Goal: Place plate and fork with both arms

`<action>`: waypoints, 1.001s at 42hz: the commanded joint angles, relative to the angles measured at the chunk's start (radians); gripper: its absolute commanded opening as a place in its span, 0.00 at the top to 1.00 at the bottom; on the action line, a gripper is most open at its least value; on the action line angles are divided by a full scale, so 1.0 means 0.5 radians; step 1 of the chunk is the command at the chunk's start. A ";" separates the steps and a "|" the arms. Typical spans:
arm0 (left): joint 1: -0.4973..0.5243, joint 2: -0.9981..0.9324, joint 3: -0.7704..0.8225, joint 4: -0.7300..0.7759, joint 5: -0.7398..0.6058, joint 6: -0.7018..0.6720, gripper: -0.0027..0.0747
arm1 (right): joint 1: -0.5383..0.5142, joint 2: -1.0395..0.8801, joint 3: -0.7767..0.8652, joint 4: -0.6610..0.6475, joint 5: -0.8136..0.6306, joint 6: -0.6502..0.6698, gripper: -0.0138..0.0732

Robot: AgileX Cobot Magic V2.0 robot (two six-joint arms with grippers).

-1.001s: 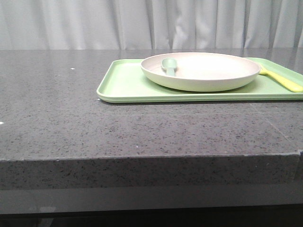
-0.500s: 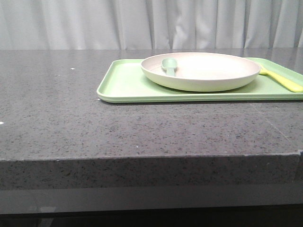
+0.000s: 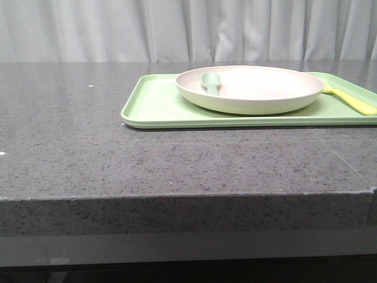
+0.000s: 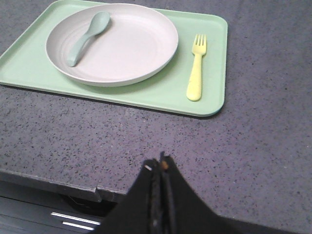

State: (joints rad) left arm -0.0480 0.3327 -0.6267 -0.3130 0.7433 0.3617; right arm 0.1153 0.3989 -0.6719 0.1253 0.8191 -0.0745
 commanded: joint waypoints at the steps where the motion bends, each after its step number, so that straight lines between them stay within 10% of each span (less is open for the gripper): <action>1: 0.067 -0.169 0.020 0.053 -0.173 -0.020 0.99 | 0.000 0.017 -0.056 0.013 -0.141 -0.019 0.92; 11: 0.130 -0.456 0.307 0.125 -0.518 -0.065 0.99 | 0.000 0.017 -0.056 0.013 -0.141 -0.019 0.92; 20: 0.130 -0.522 0.758 0.721 -0.925 -0.876 0.99 | 0.000 0.017 -0.056 0.013 -0.140 -0.019 0.92; 42: 0.126 -0.724 1.273 0.723 -1.487 -1.032 0.99 | 0.000 0.017 -0.056 0.013 -0.132 -0.019 0.92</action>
State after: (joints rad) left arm 0.0175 -0.0056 0.0059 0.0463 0.1028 -0.1394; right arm 0.1153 0.3989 -0.6719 0.1277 0.8209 -0.0745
